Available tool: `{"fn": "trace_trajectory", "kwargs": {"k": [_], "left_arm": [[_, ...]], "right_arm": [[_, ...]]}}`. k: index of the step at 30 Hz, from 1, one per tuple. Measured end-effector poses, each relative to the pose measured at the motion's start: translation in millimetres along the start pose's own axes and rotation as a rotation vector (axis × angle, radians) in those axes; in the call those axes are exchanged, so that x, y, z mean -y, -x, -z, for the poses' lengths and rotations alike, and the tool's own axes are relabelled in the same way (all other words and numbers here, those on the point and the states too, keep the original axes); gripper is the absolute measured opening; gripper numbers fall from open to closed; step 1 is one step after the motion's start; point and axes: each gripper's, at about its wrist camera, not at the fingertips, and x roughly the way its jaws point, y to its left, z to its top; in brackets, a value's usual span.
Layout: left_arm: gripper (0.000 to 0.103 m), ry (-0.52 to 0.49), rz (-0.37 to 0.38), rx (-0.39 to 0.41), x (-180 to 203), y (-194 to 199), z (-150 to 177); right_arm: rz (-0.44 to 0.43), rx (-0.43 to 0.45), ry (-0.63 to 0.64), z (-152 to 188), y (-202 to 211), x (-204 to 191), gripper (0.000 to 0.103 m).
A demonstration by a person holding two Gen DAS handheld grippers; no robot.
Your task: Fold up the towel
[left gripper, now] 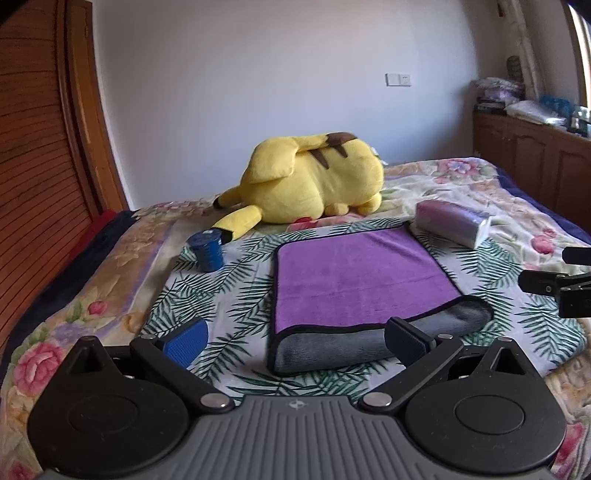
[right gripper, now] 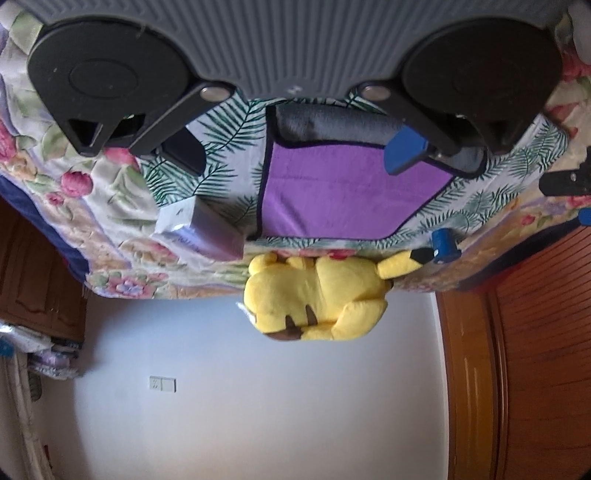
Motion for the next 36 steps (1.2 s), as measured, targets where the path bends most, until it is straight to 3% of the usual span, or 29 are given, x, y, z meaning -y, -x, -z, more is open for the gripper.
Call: {"fn": "trace_trajectory", "kwargs": {"k": [3, 20, 36], "left_arm": [[0.103, 0.009, 0.003, -0.01, -6.2, -4.9, -2.0], [0.097, 0.001, 0.028, -0.051, -18.0, -44.9, -9.1], [0.083, -0.004, 0.084, -0.167, -24.8, -110.5, -3.8]], "right_arm": [[-0.012, -0.018, 0.009, -1.0, -7.1, -1.9, 0.087], [-0.01, -0.015, 0.009, -9.6, -36.0, -1.5, 0.087], [-0.044, -0.126, -0.017, -2.7, -77.8, 7.8, 0.077]]}}
